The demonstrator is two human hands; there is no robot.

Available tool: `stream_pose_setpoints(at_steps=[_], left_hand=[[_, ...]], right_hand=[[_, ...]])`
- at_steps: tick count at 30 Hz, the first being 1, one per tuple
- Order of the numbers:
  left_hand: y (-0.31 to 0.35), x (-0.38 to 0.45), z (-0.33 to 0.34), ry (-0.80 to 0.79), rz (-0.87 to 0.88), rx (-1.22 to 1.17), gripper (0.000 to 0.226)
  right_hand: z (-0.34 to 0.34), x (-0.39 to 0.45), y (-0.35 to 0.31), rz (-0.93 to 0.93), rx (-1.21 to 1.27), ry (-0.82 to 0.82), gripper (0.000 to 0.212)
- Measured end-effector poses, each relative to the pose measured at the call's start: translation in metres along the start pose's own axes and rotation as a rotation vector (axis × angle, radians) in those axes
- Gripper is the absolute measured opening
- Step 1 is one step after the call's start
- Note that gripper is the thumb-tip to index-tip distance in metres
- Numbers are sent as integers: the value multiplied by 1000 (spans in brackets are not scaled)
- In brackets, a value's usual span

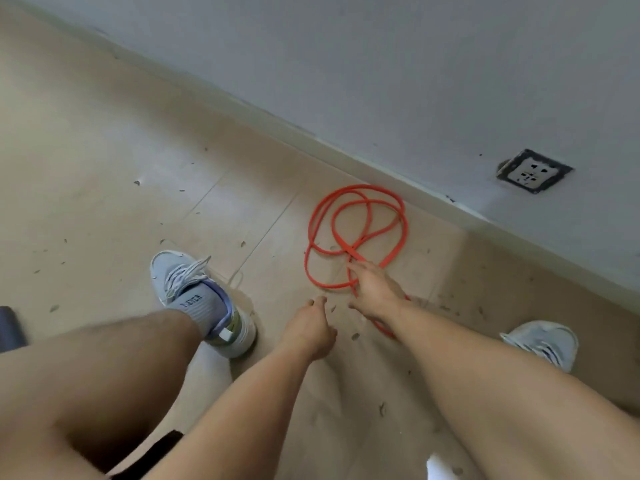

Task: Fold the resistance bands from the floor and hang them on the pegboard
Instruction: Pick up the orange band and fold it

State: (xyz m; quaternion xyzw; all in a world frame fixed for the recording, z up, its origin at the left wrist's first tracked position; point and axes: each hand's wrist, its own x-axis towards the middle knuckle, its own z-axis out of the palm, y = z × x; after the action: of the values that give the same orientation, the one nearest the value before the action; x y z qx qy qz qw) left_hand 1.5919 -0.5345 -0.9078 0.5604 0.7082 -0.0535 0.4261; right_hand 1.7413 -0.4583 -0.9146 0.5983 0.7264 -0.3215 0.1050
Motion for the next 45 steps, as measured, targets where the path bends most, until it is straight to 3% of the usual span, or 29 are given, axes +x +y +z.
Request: stream_pose_setpoints(at_steps=[3, 7, 12, 15, 19, 22, 24, 27, 30, 33, 36, 38, 42, 45], left_hand=[[-7, 12, -7, 49, -49, -77, 69], [-11, 20, -7, 116, -99, -143, 63], [-14, 22, 1, 93, -113, -182, 63], [-15, 21, -1, 78, -119, -177, 64], [-10, 20, -12, 70, -131, -237, 69], [-2, 18, -22, 96, -193, -468, 64], [6, 12, -33, 105, -220, -750, 43], [27, -4, -64, 132, -175, -1095, 26], [57, -27, -106, 187, -25, -1180, 12], [93, -52, -150, 205, 146, -1086, 12], [123, -76, -188, 278, 321, -723, 18], [141, -97, -208, 320, 403, -521, 18], [167, -138, -239, 384, 556, -362, 16], [172, -153, -251, 398, 655, -363, 16]], right_hand=[[8, 32, -9, -97, -111, -46, 105], [18, 64, -18, -97, -172, -98, 113], [34, 62, -14, -12, -284, 36, 67], [41, 49, -13, 5, -318, 60, 57], [42, 31, -3, -34, -98, -23, 37], [25, 15, -6, -74, 159, -60, 16], [-3, 4, -18, -145, 243, -48, 11], [-61, -18, -37, -273, 198, -27, 6], [-122, -44, -45, -324, 112, 24, 11], [-174, -76, -53, -367, -68, 61, 14], [-213, -109, -61, -381, -183, 62, 23], [-233, -132, -65, -388, -120, 11, 21], [-255, -173, -69, -422, 307, 5, 29], [-263, -182, -63, -348, 72, 171, 13]])
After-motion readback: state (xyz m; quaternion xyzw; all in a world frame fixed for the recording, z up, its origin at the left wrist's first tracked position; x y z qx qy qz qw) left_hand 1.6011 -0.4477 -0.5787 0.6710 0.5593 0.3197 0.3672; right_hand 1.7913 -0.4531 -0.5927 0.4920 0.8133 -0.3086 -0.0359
